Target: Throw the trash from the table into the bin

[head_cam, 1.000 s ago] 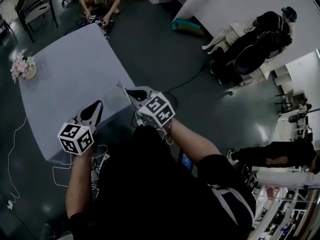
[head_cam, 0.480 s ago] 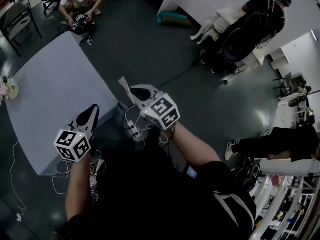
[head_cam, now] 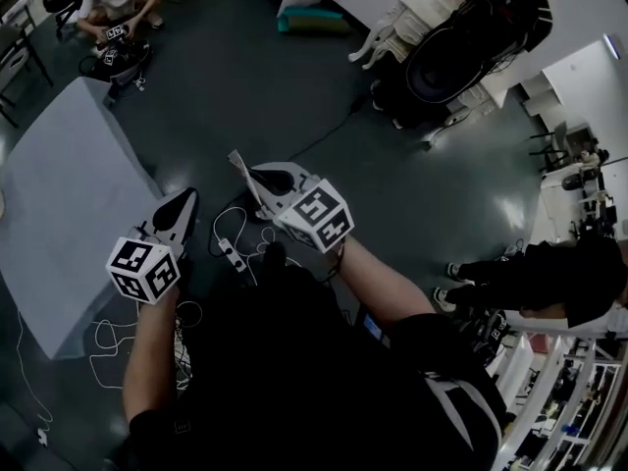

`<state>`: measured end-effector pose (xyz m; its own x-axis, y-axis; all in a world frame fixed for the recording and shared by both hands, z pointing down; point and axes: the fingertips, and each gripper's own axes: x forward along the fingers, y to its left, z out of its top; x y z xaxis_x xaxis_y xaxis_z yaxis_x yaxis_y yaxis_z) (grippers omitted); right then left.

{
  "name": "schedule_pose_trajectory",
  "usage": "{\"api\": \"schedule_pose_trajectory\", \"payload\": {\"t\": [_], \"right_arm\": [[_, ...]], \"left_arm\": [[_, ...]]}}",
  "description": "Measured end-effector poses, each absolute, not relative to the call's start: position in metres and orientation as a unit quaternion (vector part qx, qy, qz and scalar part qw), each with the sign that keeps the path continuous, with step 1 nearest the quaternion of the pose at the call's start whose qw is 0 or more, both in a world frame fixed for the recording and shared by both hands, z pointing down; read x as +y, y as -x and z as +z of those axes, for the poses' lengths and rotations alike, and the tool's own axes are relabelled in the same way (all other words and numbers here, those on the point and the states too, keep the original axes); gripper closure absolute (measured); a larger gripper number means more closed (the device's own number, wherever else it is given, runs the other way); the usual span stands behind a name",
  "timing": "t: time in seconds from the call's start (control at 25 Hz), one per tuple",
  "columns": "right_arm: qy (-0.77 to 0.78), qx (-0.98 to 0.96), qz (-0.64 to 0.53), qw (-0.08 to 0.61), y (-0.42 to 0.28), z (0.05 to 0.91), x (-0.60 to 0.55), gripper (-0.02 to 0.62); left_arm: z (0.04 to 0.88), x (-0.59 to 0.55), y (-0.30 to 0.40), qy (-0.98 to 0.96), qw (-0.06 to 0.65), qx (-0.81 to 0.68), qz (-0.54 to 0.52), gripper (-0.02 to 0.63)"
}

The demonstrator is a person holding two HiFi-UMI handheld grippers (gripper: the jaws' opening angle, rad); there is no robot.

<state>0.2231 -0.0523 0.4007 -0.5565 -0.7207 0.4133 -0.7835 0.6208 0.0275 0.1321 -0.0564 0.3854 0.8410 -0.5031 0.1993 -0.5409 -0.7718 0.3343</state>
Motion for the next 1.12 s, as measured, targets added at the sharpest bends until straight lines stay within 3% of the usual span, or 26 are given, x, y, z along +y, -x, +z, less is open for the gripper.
{"api": "schedule_pose_trajectory", "payload": {"t": [0.44,1.12], "right_arm": [[-0.479,-0.85,0.133,0.175,-0.337,0.435,-0.059,0.592],[-0.502,-0.815,0.215,0.194,-0.429,0.543,-0.075,0.592]], "left_arm": [[0.397,-0.078,-0.244,-0.948,0.204,-0.231,0.079,0.592],[0.486,-0.102,-0.334,-0.938,0.253,-0.193,0.138,0.592]]}}
